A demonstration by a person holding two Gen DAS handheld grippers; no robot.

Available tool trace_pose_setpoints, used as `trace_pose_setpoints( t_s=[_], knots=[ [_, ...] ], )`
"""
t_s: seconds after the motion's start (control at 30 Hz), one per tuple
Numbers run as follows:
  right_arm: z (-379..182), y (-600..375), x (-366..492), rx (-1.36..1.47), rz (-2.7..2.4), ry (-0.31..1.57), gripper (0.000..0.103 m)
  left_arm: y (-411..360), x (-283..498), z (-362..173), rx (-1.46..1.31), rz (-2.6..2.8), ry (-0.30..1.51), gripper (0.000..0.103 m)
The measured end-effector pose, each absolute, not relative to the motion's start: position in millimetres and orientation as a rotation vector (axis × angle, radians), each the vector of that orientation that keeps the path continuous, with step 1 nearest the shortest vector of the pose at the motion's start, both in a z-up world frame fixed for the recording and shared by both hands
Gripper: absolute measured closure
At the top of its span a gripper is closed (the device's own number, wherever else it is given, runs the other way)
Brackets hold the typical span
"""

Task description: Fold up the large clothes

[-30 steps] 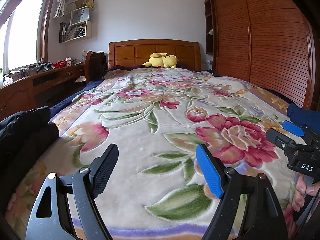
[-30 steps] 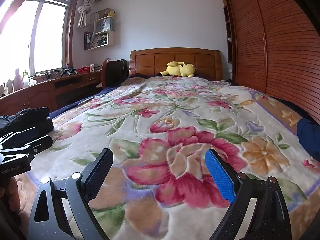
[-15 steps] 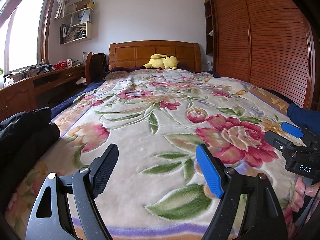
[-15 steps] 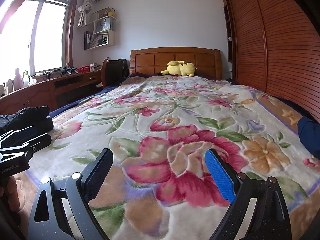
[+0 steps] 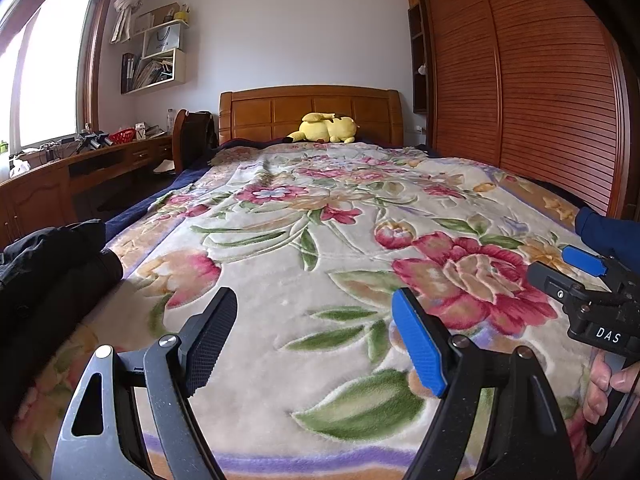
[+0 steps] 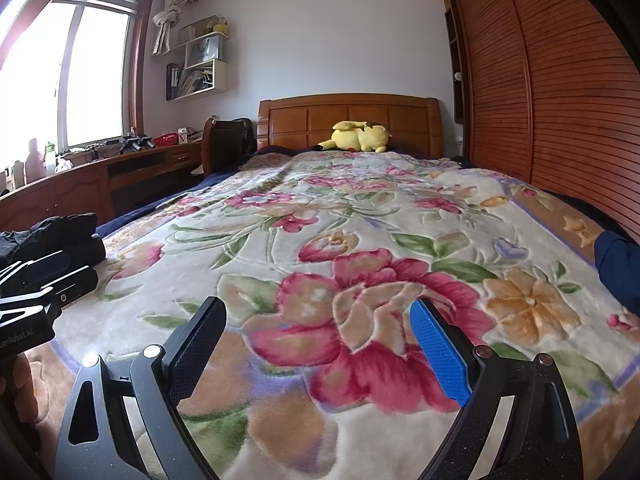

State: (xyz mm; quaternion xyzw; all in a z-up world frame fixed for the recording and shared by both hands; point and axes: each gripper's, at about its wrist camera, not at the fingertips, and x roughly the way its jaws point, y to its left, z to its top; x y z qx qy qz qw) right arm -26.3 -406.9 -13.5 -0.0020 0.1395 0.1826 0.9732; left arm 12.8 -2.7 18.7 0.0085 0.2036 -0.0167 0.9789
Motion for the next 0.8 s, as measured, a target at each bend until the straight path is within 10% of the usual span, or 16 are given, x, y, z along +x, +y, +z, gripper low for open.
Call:
trace_pose_setpoints(
  t_s=[0.8],
  knots=[
    [-13.0,-409.1,-25.7,0.000,0.366,0.274,0.009,-1.5,11.8,18.6,0.017,-0.032,0.407,0.022]
  ],
)
